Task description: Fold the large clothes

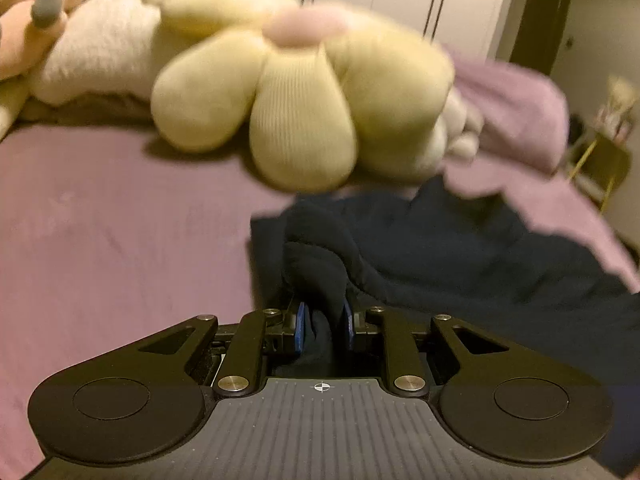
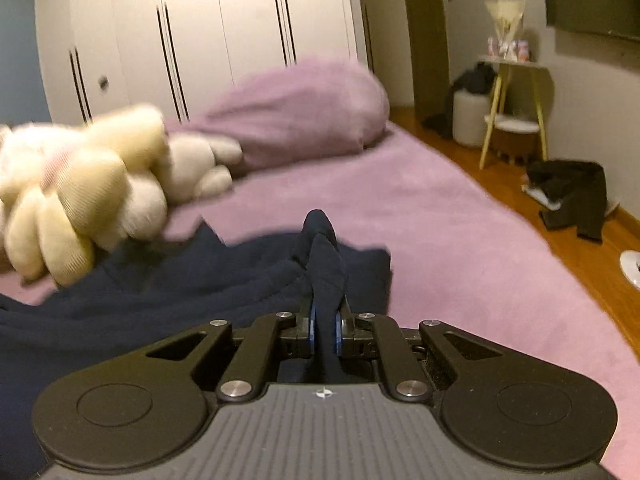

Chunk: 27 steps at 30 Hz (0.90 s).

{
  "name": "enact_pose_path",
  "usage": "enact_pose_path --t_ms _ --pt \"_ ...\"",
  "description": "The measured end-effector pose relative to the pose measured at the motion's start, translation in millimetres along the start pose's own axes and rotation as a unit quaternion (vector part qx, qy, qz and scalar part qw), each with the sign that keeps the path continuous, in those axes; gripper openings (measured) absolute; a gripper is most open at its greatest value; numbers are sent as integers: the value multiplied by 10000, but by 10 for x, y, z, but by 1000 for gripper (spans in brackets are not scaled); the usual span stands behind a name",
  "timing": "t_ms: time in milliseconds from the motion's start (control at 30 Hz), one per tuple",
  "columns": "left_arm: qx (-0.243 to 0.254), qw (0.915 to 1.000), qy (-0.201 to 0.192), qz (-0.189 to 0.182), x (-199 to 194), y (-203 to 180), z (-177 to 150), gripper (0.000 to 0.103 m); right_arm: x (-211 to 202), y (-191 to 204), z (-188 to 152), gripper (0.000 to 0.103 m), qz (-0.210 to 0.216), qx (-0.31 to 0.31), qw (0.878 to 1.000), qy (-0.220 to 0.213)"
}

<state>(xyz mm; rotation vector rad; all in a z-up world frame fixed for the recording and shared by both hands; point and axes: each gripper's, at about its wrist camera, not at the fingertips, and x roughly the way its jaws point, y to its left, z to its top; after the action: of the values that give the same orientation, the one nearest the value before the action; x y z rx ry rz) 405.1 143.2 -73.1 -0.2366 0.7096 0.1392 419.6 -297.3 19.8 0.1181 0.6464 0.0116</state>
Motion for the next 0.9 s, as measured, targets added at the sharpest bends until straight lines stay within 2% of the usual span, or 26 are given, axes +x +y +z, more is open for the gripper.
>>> enact_pose_path --t_ms 67,133,167,233,333,467,567,600,733,800,900 --pt "32 10000 -17 -1 27 14 -40 21 232 42 -92 8 -180 -120 9993 294" --pt "21 9997 -241 -61 -88 18 51 20 406 74 -183 8 -334 -269 9977 519" --pt "57 9991 -402 -130 -162 10 137 20 426 92 -195 8 -368 -343 9975 495" --pt "191 9973 -676 -227 -234 -53 373 20 373 150 -117 8 -383 -447 9979 254" --pt "296 9932 -1123 -121 -200 -203 805 20 297 245 187 8 -306 -442 9980 -319" --pt "249 9857 -1643 283 147 -419 1189 21 544 478 698 8 -662 -412 9933 -852" --pt "223 9804 -1789 796 594 -559 1162 27 882 638 939 8 -1007 -422 9873 -1156" --pt "204 9791 -1780 959 760 -581 1093 35 1033 695 963 8 -1077 -499 9852 -1236" --pt "112 9783 -1557 1361 1275 -521 738 47 1630 773 773 9 -1218 -554 9858 -1018" --pt "-156 9848 -1231 1215 1468 -394 606 67 1882 801 598 9 -1343 -715 9847 -846" --pt "-368 9896 -852 1095 1682 -315 583 76 2117 684 424 12 -1284 -531 9883 -622"
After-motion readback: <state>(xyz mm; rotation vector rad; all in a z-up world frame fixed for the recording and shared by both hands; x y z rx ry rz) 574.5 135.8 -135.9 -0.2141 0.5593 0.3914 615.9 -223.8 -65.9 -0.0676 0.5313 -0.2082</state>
